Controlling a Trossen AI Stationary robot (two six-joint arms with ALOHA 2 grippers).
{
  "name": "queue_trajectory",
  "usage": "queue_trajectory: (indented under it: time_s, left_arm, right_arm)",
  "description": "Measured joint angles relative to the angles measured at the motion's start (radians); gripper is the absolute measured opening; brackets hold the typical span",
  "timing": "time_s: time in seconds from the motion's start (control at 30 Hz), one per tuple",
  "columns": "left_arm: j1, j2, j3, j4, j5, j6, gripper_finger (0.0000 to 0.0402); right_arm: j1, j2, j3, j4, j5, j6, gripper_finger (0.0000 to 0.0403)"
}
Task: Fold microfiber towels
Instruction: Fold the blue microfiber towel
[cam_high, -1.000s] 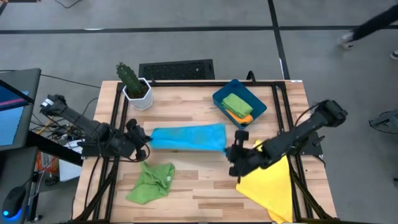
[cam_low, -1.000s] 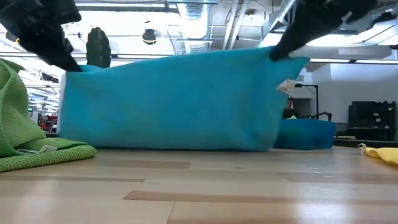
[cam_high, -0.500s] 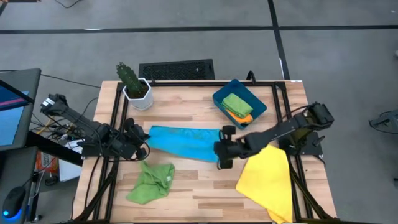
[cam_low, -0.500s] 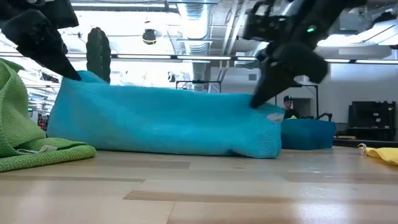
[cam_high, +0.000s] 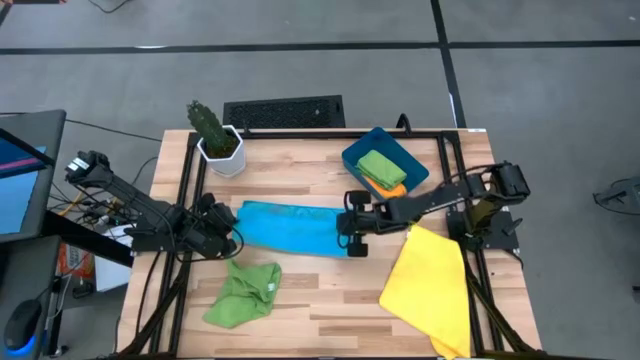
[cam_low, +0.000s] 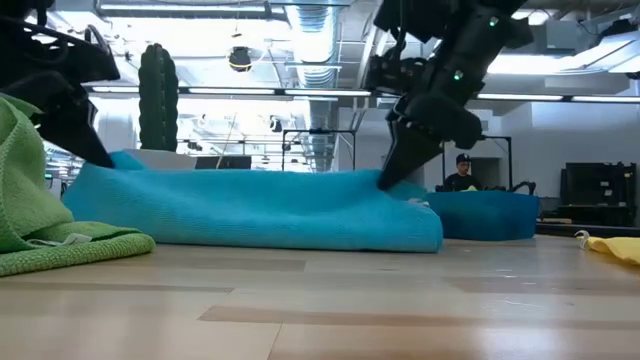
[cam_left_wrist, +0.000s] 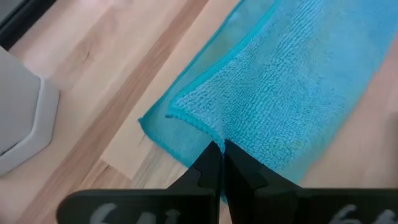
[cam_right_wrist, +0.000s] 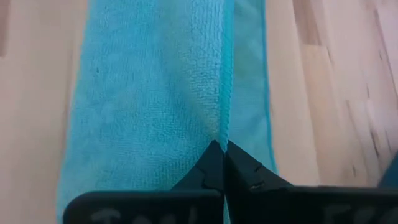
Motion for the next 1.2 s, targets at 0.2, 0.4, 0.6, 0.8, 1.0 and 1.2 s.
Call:
queue_trajectory:
  time_s: [0.2, 0.4, 0.6, 0.8, 1.0, 1.2]
  left_arm:
    - [0.0, 0.0, 0.0, 0.0, -0.03, -0.009, 0.0]
    - [0.0, 0.0, 0.0, 0.0, -0.035, -0.034, 0.0]
    - [0.0, 0.005, 0.0, 0.005, -0.039, -0.045, 0.0]
    - [0.0, 0.027, 0.0, 0.008, -0.07, -0.097, 0.0002]
    - [0.0, 0.081, 0.0, 0.008, -0.073, -0.148, 0.003]
    - [0.0, 0.153, 0.0, 0.02, -0.109, -0.166, 0.0069]
  right_arm:
    - [-0.036, 0.0, 0.0, 0.017, -0.016, -0.036, 0.0028]
    - [-0.077, 0.0, -0.007, 0.017, -0.05, -0.041, 0.0021]
    - [-0.101, 0.0, -0.057, 0.071, -0.059, -0.041, 0.003]
    - [-0.108, 0.0, -0.09, 0.129, -0.059, -0.041, 0.0033]
    - [-0.108, -0.001, -0.091, 0.135, -0.074, -0.04, 0.0044]
    - [-0.112, -0.001, -0.091, 0.137, -0.075, -0.037, 0.0069]
